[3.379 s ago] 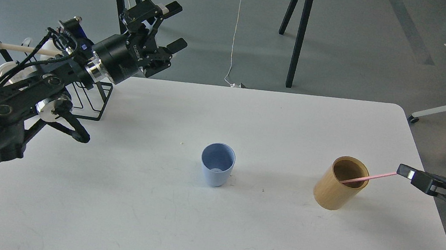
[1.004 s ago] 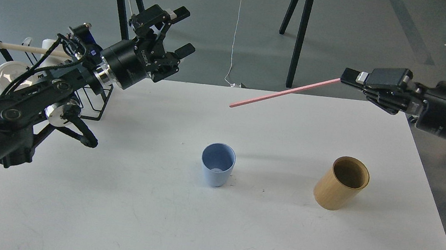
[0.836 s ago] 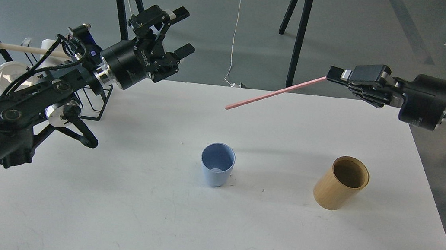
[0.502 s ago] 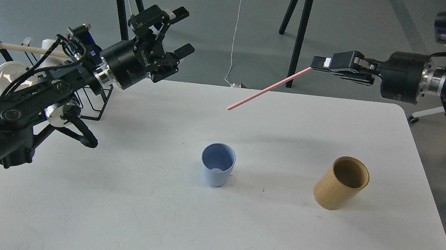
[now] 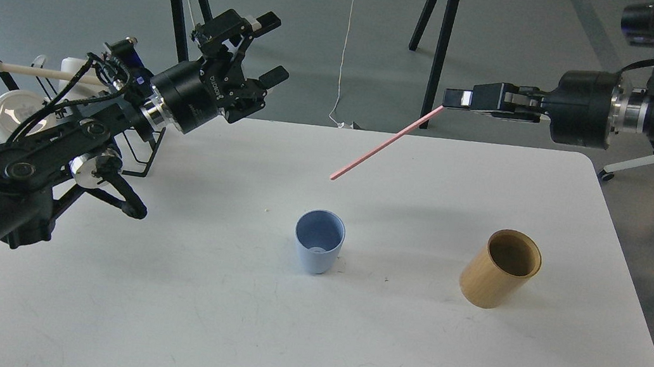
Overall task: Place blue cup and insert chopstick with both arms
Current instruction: 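Carry the pink stick with the right gripper over the blue cup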
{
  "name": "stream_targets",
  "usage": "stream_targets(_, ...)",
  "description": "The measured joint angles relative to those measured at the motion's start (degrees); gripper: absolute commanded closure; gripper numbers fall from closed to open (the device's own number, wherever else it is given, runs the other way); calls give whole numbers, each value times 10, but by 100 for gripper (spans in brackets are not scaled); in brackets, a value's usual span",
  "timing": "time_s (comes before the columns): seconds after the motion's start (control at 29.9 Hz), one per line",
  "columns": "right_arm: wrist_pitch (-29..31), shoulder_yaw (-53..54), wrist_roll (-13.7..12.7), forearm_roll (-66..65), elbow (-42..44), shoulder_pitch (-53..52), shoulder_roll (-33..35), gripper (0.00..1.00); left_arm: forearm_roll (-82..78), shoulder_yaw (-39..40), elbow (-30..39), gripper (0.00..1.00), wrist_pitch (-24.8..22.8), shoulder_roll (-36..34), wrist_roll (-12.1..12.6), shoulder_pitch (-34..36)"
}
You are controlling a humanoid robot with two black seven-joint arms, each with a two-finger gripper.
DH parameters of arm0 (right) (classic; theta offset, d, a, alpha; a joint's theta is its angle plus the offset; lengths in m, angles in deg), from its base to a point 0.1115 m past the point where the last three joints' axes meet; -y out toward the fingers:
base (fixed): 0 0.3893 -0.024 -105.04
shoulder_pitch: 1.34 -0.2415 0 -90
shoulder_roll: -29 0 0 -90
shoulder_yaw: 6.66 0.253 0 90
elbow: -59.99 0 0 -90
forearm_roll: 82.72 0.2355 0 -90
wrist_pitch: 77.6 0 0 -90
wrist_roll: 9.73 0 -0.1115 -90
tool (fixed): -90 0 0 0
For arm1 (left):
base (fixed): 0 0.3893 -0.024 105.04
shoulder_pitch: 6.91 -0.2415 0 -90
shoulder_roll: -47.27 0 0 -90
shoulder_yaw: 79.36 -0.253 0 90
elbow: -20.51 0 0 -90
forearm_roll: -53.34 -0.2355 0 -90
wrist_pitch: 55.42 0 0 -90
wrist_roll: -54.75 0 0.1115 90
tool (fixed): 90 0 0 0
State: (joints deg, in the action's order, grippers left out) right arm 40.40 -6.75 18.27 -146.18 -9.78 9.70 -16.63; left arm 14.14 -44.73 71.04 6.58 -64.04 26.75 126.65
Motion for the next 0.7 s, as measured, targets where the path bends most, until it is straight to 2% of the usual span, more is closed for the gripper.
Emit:
stream_targets(0.47,0,-24,0,-54,-20,10,-11,99,0,3,-25,3,0,5,0,0)
stream_targets(0.7,0,-33,0,-62,-10,14,-48,98,0,3,-32,2,0,8,0,0)
